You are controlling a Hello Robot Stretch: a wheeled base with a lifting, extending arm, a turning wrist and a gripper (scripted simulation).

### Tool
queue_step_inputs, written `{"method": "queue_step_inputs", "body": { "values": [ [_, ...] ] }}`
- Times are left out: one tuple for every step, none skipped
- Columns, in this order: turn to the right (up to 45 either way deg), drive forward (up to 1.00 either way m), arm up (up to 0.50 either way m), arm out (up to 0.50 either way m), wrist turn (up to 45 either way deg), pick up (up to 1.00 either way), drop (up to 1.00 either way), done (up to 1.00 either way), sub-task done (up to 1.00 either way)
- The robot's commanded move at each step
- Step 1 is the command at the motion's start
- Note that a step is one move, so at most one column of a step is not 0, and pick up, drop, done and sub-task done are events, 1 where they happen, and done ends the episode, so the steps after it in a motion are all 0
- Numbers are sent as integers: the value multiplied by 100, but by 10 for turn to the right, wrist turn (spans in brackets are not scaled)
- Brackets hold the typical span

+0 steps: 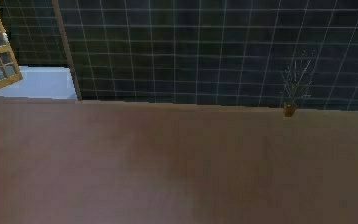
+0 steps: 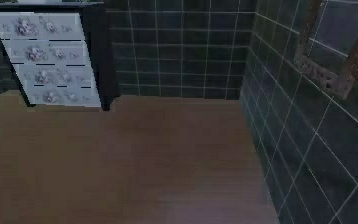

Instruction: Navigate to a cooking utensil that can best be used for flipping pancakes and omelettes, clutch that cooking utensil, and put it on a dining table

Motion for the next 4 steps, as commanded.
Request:
{"method": "queue_step_inputs", "body": {
  "values": [
    [30,0,0,0,0,0,0,0,0],
    [0,35,0,0,0,0,0,0,0],
    [-60,0,0,0,0,0,0,0,0],
    [0,45,0,0,0,0,0,0,0]
  ]
}}
